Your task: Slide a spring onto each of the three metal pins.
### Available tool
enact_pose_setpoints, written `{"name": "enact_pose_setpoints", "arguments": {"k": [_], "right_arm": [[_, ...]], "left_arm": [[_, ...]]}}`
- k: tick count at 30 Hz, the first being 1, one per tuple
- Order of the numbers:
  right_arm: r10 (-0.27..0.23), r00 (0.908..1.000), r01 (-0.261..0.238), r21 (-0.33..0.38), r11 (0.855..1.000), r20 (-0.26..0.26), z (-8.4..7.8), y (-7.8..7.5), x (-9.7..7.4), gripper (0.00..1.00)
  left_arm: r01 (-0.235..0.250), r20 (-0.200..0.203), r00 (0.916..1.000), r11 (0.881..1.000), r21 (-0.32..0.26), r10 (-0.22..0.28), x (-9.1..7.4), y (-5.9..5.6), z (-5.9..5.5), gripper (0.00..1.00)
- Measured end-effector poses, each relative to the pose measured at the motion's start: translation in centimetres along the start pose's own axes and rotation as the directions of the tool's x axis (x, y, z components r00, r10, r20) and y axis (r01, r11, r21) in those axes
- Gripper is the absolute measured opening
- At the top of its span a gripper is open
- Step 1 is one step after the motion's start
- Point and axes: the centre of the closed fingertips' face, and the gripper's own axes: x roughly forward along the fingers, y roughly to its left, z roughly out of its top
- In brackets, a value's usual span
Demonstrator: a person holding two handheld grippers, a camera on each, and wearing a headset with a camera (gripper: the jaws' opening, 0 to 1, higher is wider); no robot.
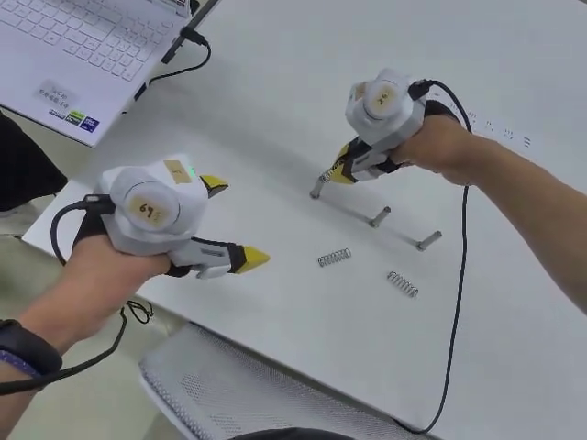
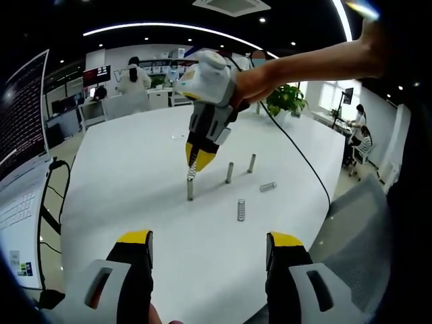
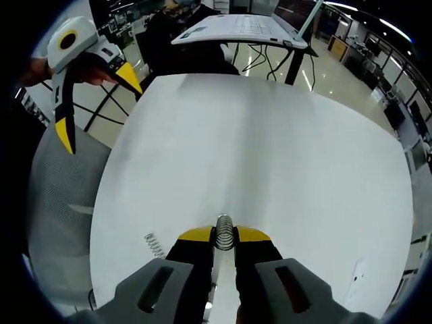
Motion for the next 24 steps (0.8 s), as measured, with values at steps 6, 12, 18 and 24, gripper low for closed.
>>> {"name": "enact_pose_setpoints", "arguments": {"k": [6, 12, 18, 24], "right_arm": [[0.005, 0.9999, -0.005, -0.014, 1.000, -0.013, 0.0, 0.1, 0.3, 0.09], [0.011, 0.9996, -0.012, -0.030, 0.999, -0.028, 0.0, 0.2, 0.8, 0.09], [0.017, 0.9993, -0.018, -0.037, 0.999, -0.034, 0.2, 0.2, 1.3, 0.09], [0.025, 0.9988, -0.027, -0.045, 0.999, -0.042, 0.4, 0.2, 1.7, 0.09]], "left_arm": [[0.002, -0.001, 1.0000, 1.000, -0.002, -0.002, 0.0, -0.1, -0.1, 0.64], [0.002, -0.003, 1.0000, 1.000, -0.006, -0.002, -0.1, -0.1, -0.3, 0.64], [0.000, -0.004, 1.0000, 1.000, -0.012, 0.000, -0.1, 0.1, -0.5, 0.64], [0.002, -0.002, 1.0000, 1.000, -0.013, -0.002, 0.0, 0.1, -0.4, 0.63]]}}
